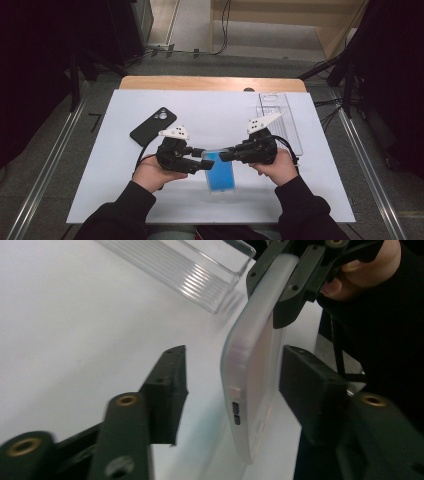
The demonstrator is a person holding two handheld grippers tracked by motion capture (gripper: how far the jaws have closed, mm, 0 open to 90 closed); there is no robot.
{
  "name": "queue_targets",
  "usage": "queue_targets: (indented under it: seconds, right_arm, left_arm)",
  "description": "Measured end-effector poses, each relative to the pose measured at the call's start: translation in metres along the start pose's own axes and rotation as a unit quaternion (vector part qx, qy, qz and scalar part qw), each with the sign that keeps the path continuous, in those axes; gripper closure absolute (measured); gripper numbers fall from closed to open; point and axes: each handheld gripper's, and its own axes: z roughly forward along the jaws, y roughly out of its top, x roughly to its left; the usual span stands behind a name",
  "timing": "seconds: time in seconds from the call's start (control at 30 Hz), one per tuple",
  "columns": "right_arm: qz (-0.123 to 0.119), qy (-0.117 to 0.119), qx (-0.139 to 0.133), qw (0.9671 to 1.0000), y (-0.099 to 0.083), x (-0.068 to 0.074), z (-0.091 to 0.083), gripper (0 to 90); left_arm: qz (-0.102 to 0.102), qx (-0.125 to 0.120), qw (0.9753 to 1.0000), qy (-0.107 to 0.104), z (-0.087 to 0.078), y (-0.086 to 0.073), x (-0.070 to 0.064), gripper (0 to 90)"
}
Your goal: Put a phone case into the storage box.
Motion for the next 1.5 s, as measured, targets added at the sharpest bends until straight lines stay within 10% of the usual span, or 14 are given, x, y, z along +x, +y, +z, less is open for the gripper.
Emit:
queue_targets:
  seconds: [0.4,0.67,1.1,1.5]
  right_arm:
    - [-0.011,0.041,-0.002,0.9991,0.001,0.004,0.002,77.3]
    - [-0.011,0.043,-0.002,0.9990,0.001,0.003,0.002,77.2]
    - [0.005,0.029,-0.016,0.9994,0.002,0.004,0.001,54.3]
    - [-0.021,-0.007,-0.032,0.9992,-0.001,0.002,0.000,23.4]
  left_arm:
    - [0.026,-0.023,0.9974,-0.064,-0.004,-0.001,0.002,78.5]
    - [0.016,-0.022,0.9967,-0.076,-0.005,0.000,0.004,80.7]
    - [-0.008,-0.025,0.9978,-0.060,-0.012,0.003,0.005,80.9]
    - [-0.045,-0.032,0.9984,0.013,-0.019,0.003,0.012,80.9]
